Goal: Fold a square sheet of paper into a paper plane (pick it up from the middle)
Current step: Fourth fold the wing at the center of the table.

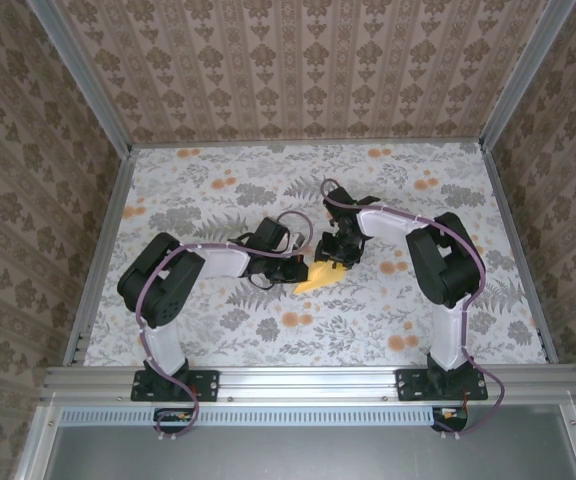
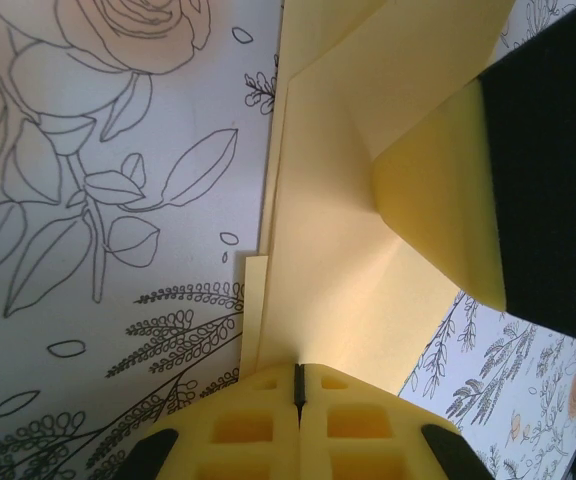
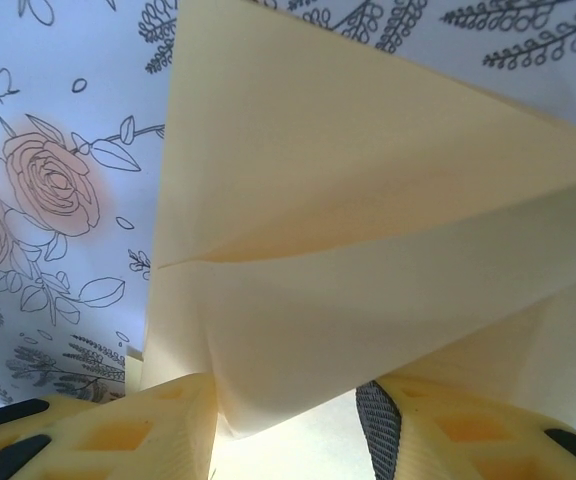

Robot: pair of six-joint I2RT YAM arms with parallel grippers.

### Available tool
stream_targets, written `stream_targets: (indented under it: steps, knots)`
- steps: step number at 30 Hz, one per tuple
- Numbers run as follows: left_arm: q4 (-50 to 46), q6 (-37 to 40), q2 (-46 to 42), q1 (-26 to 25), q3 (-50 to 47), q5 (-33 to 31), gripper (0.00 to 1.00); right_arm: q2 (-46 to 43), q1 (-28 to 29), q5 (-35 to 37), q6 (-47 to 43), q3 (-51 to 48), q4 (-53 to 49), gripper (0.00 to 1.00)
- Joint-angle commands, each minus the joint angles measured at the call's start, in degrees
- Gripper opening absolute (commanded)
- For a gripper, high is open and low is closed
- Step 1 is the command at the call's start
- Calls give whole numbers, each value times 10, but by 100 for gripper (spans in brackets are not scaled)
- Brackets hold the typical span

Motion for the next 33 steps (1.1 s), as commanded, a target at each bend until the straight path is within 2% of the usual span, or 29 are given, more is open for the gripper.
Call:
stream_targets:
  steps: [1, 8, 12, 29, 33]
  knots:
    - [-21, -15, -9, 6, -2, 4, 0, 48, 3, 62, -14, -9, -33, 46]
    - [79, -64, -33, 23, -20, 37, 2, 72, 11, 93, -14, -8, -48, 47]
    - [99, -74, -30, 21, -18, 48, 3, 78, 14, 93, -14, -5, -47, 47]
    - [34, -52, -1, 8, -5, 36, 1, 80, 13, 65, 5, -12, -28, 47]
    - [27, -50, 6, 6, 2, 37, 1, 80, 12, 60, 7, -12, -26, 49]
